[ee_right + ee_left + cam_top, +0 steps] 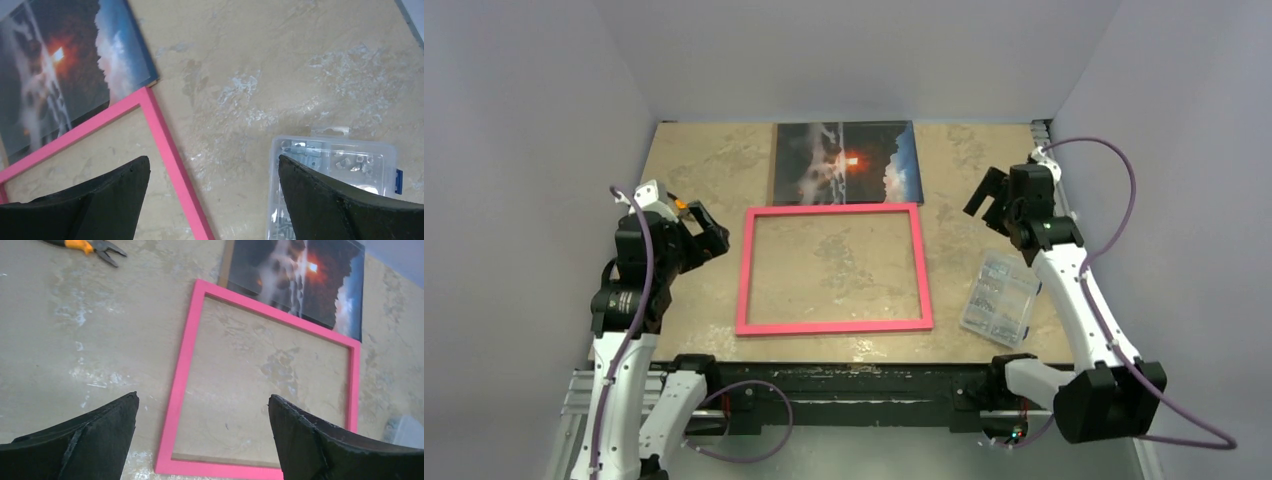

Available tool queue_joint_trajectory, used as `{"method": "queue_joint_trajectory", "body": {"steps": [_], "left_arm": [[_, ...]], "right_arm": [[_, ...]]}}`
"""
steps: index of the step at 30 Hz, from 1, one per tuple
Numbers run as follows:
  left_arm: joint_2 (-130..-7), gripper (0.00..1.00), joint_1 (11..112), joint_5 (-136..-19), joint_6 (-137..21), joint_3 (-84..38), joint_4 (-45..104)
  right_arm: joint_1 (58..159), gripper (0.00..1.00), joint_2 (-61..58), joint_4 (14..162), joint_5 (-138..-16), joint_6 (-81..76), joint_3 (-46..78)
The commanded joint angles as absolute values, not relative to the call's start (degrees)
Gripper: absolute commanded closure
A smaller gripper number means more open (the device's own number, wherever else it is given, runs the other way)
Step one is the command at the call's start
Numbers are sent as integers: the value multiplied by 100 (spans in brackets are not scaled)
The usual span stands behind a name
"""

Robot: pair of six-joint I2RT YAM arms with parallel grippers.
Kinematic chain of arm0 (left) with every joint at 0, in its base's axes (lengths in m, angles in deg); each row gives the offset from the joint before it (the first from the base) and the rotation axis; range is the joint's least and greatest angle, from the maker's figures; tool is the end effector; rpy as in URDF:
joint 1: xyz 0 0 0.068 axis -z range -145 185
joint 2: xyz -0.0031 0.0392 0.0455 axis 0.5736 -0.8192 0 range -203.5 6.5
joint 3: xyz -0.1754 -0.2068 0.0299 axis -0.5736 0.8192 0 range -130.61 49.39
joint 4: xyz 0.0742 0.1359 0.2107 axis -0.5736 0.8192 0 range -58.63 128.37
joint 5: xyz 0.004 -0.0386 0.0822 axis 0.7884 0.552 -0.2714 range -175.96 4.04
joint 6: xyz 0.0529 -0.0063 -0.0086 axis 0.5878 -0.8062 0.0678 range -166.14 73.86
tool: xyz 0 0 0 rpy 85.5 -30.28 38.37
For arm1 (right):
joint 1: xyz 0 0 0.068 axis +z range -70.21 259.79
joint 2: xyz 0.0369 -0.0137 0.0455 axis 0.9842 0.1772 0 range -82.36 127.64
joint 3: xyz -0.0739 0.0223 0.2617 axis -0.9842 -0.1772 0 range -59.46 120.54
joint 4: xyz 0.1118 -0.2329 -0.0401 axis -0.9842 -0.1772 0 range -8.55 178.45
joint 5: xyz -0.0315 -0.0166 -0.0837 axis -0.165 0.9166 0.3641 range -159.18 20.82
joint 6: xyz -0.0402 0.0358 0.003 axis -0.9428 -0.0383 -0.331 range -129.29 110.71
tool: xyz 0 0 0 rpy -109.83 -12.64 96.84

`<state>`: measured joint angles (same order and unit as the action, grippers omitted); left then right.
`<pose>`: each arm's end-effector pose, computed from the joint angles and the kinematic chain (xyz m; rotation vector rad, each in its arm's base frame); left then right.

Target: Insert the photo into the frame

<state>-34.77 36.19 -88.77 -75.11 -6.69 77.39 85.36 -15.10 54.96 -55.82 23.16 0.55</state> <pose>0.1367 -0.0012 0.3514 -0.5387 2.0565 -0.2612 0.2505 0.0161 0.3147 0.6425 2.1670 0.0870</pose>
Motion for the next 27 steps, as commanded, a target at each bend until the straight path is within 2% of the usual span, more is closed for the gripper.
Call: {"method": "queue_joint_trajectory", "body": {"steps": [1,5,10,14,17,22,27], "left_arm": [[-3332,2,3605,-7906,-7560,-389,7648],[-3256,1,3610,-7168,-7305,-267,7571],[-3405,0,3633,-6422,-7268,-178,7571],[-3816,0,3863,-6457,-7162,-282,7840],[-4029,0,4088,-6634,-7177,-365,7969],[-4143,0,4637,-7389,-7277,-630,7996],[-3957,0,5027,-7390,-7459,-971,7732]], "right_arm": [[8541,1,-1957,5274,-6674,1718,-247],[8550,1,-1944,5101,-7245,1324,-355],[8582,2,-1958,5155,-7359,1257,-781],[8830,2,-1694,5222,-7428,1286,-882],[9372,3,-1329,5147,-7157,1350,-709],[10470,10,-580,4956,-6357,1614,-305],[11091,26,169,4867,-5886,1908,-153]]}}
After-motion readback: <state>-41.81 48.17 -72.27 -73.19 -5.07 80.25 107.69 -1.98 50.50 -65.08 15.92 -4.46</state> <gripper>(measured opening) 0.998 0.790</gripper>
